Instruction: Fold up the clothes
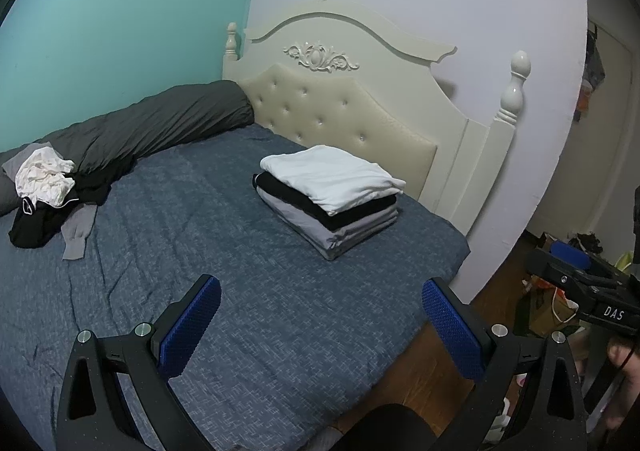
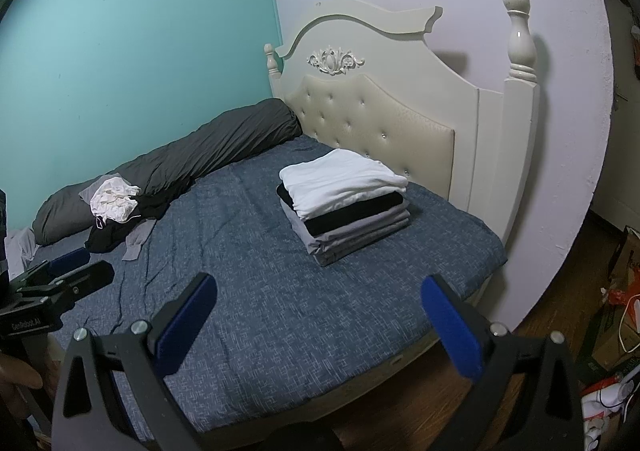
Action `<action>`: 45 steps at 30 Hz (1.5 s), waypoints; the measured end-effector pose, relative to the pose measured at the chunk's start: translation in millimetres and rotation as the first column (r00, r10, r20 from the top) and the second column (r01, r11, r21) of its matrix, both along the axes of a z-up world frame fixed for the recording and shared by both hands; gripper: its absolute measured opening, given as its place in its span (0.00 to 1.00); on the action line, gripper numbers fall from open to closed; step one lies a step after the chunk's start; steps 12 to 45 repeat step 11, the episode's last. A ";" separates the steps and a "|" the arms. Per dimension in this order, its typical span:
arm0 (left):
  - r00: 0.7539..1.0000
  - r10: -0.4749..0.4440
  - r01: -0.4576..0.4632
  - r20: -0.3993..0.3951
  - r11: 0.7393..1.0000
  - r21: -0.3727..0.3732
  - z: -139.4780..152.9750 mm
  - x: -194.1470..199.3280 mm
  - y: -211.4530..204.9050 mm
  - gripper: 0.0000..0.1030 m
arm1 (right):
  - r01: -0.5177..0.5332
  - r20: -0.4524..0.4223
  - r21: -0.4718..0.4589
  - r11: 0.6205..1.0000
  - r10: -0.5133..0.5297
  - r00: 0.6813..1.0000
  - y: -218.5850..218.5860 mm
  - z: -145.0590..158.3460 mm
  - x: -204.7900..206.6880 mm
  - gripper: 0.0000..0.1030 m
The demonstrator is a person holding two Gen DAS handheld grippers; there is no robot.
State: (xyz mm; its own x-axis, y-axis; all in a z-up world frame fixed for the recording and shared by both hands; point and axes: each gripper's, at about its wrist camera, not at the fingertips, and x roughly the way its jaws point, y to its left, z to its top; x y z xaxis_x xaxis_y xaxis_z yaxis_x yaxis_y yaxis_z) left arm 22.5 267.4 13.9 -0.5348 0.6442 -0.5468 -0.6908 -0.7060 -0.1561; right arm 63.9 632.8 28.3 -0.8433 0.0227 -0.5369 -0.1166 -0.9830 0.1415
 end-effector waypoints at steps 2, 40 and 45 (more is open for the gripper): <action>1.000 -0.001 0.001 -0.001 1.000 -0.001 0.3 -0.4 0.0 1.00 | 0.000 0.000 0.000 1.000 0.000 1.000 0.1 0.1 -0.2 1.00; 1.000 0.005 -0.005 -0.003 1.000 -0.002 0.9 -0.9 1.3 1.00 | 0.002 -0.001 -0.002 1.000 -0.002 1.000 1.1 0.3 0.5 1.00; 1.000 0.005 -0.005 -0.003 1.000 -0.002 0.9 -0.9 1.3 1.00 | 0.002 -0.001 -0.002 1.000 -0.002 1.000 1.1 0.3 0.5 1.00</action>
